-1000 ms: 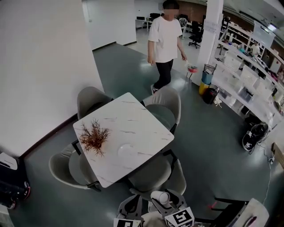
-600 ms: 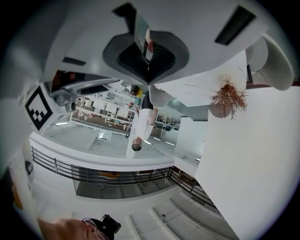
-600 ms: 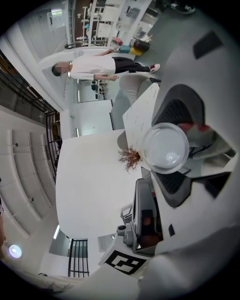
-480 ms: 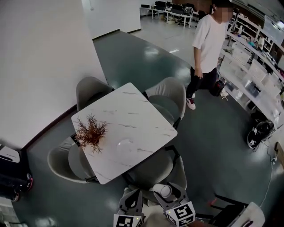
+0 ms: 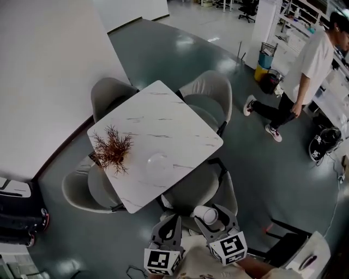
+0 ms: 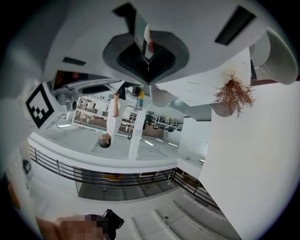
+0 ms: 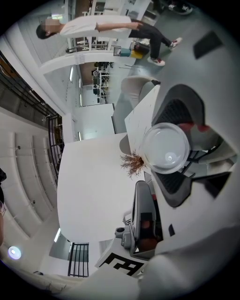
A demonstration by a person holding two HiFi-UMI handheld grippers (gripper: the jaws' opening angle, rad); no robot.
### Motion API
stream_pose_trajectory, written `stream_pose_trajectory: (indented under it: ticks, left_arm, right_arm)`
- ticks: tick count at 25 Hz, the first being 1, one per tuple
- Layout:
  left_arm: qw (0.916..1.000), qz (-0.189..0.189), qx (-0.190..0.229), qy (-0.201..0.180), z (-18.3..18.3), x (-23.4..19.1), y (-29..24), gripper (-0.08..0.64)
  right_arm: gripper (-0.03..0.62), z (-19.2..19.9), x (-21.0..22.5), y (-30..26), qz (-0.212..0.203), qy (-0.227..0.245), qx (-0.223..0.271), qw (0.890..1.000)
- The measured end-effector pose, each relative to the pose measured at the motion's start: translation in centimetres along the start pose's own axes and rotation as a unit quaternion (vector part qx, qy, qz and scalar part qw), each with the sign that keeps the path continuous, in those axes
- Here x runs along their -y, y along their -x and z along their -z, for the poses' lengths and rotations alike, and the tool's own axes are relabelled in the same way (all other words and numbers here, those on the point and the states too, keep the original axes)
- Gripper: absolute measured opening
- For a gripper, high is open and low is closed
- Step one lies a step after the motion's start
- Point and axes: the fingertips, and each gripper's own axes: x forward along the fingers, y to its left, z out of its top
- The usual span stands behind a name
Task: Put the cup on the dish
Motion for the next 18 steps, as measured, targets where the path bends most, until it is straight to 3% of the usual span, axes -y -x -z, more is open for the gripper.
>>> stream_pose_trajectory:
  ticks: [9, 18]
  left_arm:
    - [0.9999, 0.010, -0.004, 0.012, -0.9, -2.7, -1.4, 0.006]
    - [0.9992, -0.014, -0.016, 0.034, -0.8, -8.1, -2.5, 0.006]
  right_arm:
    - [0.273, -2.2, -1.7, -2.8, -0.007, 0.021, -0.012, 1.000]
    - [0.273, -3.2, -2.1, -7.8, -0.023, 0.042, -0.033, 0.998]
